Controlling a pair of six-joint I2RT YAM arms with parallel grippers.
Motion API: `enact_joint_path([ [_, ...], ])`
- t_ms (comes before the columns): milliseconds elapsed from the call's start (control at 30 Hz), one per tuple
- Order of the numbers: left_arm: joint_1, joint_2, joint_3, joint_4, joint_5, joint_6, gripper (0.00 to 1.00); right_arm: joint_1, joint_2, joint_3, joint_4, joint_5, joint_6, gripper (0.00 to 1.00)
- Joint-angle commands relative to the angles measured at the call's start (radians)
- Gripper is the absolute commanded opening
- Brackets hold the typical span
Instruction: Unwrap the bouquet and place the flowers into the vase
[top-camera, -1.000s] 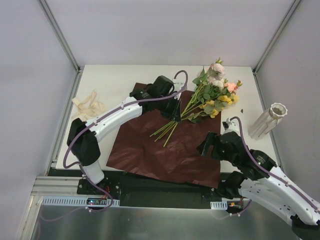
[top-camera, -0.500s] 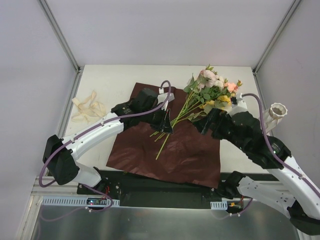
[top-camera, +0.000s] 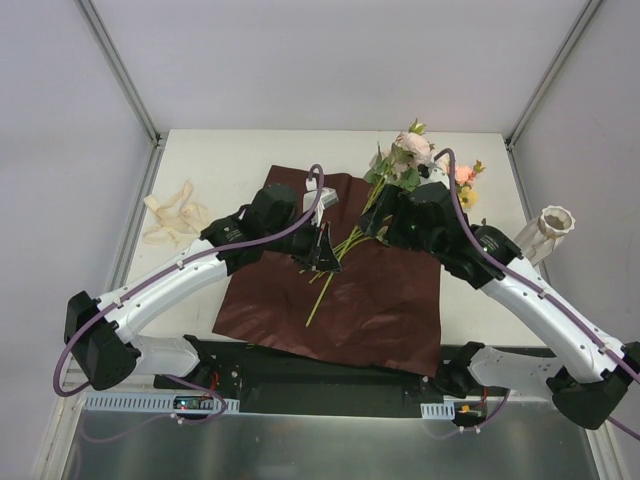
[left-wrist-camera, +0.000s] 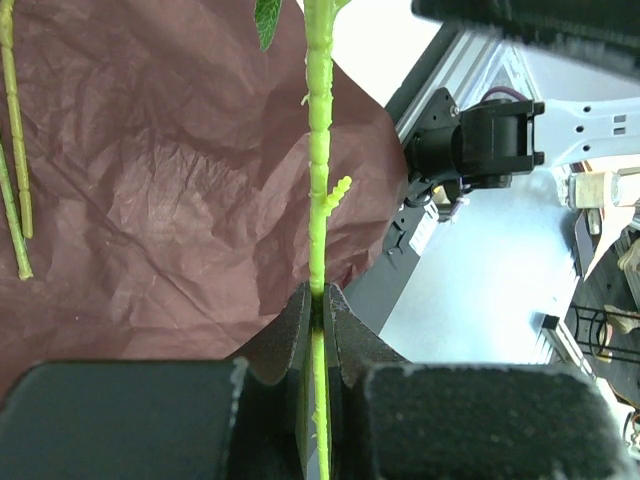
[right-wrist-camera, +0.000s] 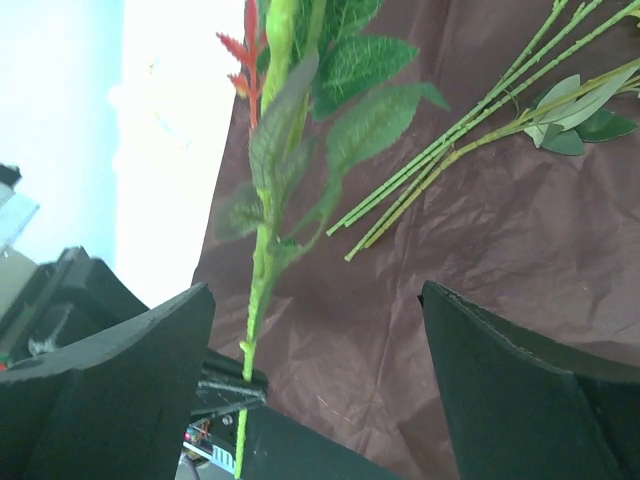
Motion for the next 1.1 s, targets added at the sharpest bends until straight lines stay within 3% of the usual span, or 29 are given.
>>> enact_joint_path([
  [0, -0.004, -0.042, -0.028, 0.032, 0.037, 0.02, 0.0, -0.014, 0.037, 0.018, 0.07, -0.018, 0.057, 0.86],
  [233, -0.002, -0.036, -0.049, 0.032, 0.044, 0.025, 0.0, -0.027, 0.079, -0.025, 0.115, -0.063, 0.083, 0.54],
  [467, -0.002, -0.037, -0.063, 0.032, 0.04, 0.016, 0.0, -0.041, 0.123, -0.045, 0.124, -0.127, 0.103, 0.45],
  [933, -0.002, 0.05, -0.027, 0.028, 0.087, -0.009, 0.0, -0.106, 0.042, -0.093, 0.119, -0.136, 0.055, 0.08],
  [1067, -0.002, 0.059, -0.011, 0.015, 0.093, -0.006, 0.34, -0.168, -0.016, -0.077, 0.069, -0.113, -0.024, 0.05],
])
